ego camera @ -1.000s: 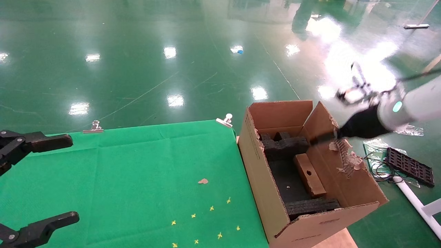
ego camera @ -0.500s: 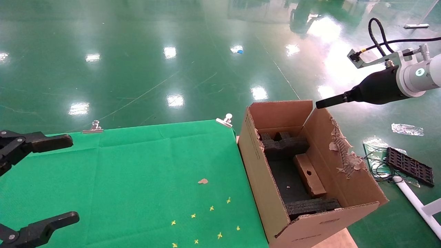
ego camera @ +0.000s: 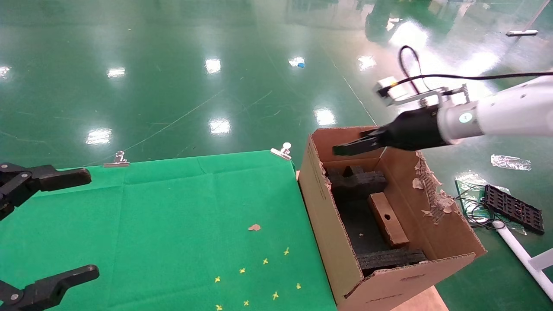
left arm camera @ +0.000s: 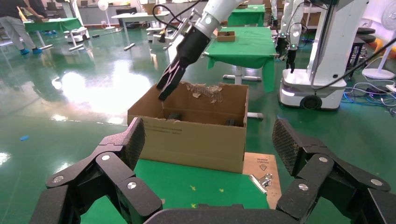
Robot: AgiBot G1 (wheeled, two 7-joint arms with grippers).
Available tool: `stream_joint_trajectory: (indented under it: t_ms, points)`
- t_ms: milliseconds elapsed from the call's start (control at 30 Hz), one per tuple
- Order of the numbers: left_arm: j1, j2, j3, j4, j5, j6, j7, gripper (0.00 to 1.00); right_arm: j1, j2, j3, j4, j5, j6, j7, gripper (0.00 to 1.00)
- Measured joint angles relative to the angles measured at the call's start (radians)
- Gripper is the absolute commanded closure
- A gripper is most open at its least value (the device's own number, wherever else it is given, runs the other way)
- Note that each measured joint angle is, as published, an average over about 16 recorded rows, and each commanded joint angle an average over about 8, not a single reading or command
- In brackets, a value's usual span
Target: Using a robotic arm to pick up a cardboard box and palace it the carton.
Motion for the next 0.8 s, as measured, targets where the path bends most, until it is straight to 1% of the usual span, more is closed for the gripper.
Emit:
stream_joint_trajectory:
  t_ms: [800]
  points:
    - [0.000, 0.000, 0.001, 0.000, -0.001, 0.000, 0.000, 0.00, -0.409, 0.056, 0.527, 0.438, 0.177, -0.142, -0.198, 0.00]
